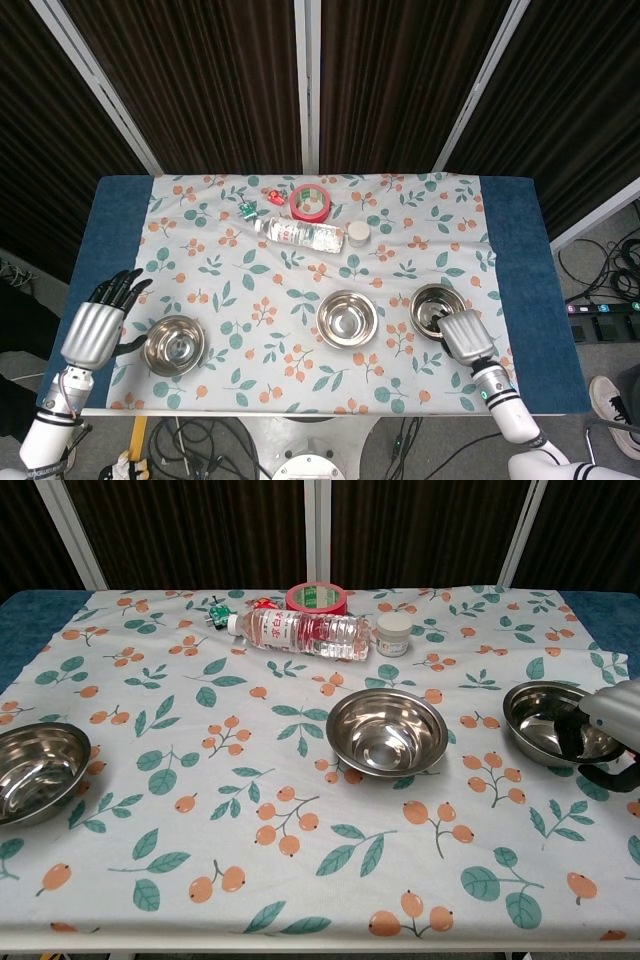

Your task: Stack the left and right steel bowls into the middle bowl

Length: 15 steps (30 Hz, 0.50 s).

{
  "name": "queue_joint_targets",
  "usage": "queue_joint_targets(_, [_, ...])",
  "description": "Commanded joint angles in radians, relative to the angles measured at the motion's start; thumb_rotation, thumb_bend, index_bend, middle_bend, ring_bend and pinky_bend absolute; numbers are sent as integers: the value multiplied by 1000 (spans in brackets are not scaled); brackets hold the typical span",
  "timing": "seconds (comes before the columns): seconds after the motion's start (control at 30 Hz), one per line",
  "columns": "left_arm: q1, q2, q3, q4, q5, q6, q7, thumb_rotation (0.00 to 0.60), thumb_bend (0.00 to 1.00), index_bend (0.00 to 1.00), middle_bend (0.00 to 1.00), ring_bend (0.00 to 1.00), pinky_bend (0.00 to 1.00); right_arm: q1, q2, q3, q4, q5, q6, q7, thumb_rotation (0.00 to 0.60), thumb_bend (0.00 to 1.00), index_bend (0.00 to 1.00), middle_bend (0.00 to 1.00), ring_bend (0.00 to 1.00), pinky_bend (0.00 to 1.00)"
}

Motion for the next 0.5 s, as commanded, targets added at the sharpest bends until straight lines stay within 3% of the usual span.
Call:
queue_joint_targets(0.03, [0,-1,0,1,0,0,0,600,75,204,193,118,227,-1,-4,-2,4,-1,6,2,600,391,573,495,857,825])
queue_joint_targets(0.27, [-1,-1,1,1,0,-2,0,600,76,204,193,118,228,1,-7,-3,10,2,17,5,600,421,667,558,868,836])
queue_joint_targets(0.5, [-1,1,-1,1,-4,-2,-8,600,76,204,193,118,228,1,4,1,-9,-12,48,16,600,424,694,579,868,837])
